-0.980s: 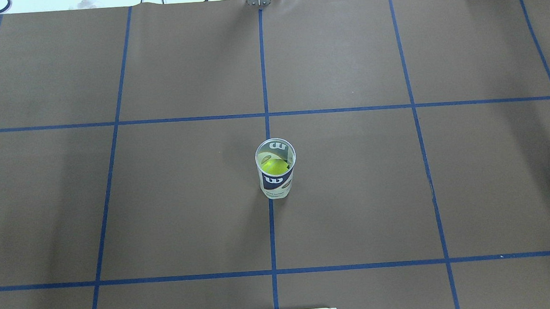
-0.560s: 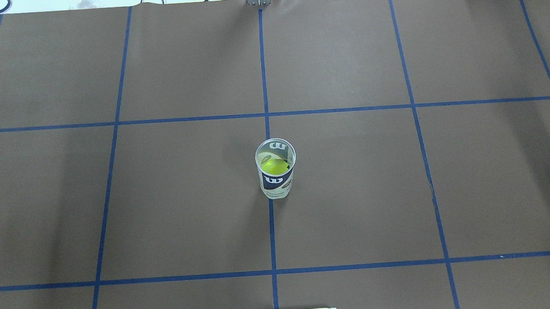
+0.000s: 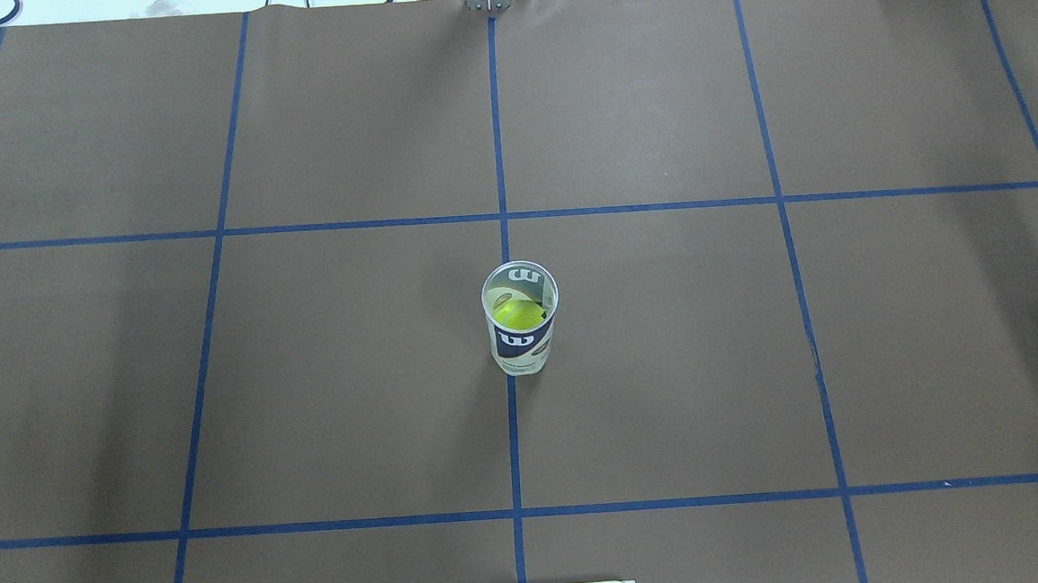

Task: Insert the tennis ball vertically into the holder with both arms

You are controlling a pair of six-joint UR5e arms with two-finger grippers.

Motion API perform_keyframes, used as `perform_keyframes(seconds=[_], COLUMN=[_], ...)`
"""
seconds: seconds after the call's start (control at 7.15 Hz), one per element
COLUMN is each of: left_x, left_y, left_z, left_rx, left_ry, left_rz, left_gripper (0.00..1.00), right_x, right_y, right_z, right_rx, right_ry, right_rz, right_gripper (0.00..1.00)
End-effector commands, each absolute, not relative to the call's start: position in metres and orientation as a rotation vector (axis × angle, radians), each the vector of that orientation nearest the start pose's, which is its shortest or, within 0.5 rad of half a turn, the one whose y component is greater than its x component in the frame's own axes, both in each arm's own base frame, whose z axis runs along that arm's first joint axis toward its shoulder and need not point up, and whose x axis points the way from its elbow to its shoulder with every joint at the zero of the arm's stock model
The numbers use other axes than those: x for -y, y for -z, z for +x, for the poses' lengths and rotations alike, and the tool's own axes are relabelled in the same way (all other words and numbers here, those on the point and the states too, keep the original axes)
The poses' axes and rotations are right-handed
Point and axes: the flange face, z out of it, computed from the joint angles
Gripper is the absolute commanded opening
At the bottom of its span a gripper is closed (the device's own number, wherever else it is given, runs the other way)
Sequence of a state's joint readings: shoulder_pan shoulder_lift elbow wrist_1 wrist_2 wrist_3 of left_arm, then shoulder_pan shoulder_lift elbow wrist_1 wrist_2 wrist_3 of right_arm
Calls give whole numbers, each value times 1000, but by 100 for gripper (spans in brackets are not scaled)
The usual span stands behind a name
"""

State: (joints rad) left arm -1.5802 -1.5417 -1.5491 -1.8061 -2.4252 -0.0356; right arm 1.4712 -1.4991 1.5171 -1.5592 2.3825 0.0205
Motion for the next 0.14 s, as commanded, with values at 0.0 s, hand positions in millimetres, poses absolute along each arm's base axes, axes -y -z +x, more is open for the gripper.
perform_keyframes(seconds=[0.0], left_x=[489], left_y=[-653], left_z=[-63], left_rx=[-854], left_ry=[-38], left_rz=[163], left_gripper=[100], right_x=[529], right_y=[-644], right_z=[8], right_rx=[817], right_ry=[89], right_rz=[-19], right_gripper=[100])
